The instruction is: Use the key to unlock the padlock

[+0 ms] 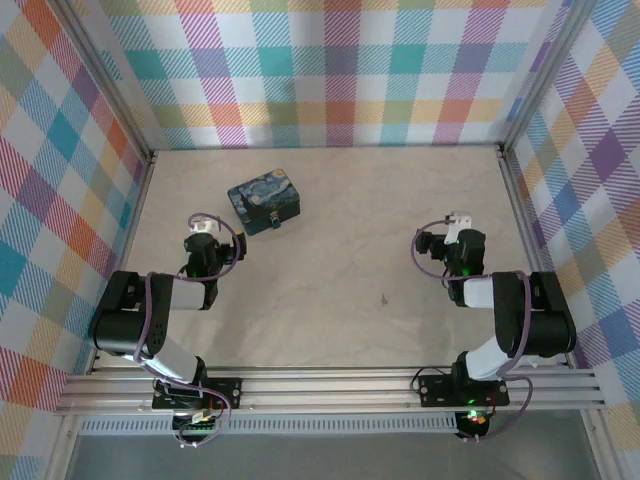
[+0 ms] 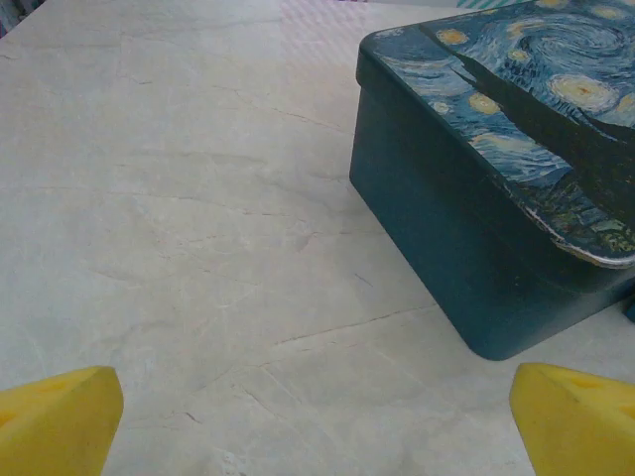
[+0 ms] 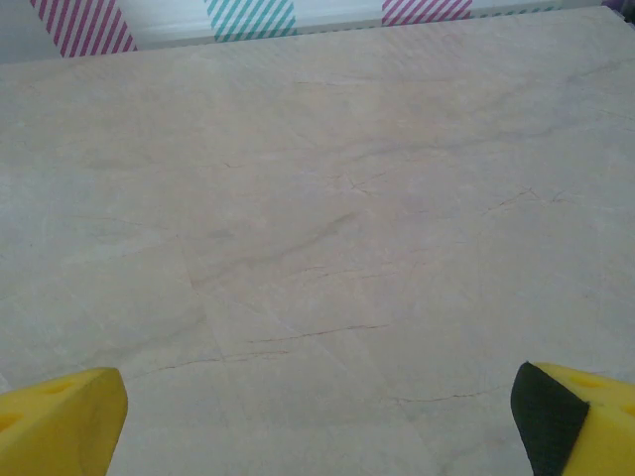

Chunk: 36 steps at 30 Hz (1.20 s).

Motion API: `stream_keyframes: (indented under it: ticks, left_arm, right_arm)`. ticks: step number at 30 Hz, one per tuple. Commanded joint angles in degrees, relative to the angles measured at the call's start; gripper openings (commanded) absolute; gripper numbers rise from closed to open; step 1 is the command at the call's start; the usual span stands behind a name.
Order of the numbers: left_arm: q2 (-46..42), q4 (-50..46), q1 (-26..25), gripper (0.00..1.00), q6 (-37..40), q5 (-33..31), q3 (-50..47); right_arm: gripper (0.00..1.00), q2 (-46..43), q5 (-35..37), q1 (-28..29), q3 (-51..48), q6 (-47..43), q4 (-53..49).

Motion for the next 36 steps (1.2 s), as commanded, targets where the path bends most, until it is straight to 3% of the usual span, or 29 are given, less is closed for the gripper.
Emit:
stream_keyframes:
  ticks: [1,32,36]
  left_arm:
    - [0.0,0.1,0.4,1.0,-0.3,0.6,0.5]
    - [-0.2,0.8,0.4,1.0,-0.5,0.3,0.1]
    - [-5.1,-1.0,0.4,1.0,-1.3,-2.0,-1.1]
  right_arm:
    - [1.0,0.0,0.3,0.3,0.7,-0.6,1.0]
    - [1.0,-0.1,0.1,0.3,0.5,-0.3,1.3]
    - [1.0,-3.9,1.0,0.2,0.4,0.0,-1.7]
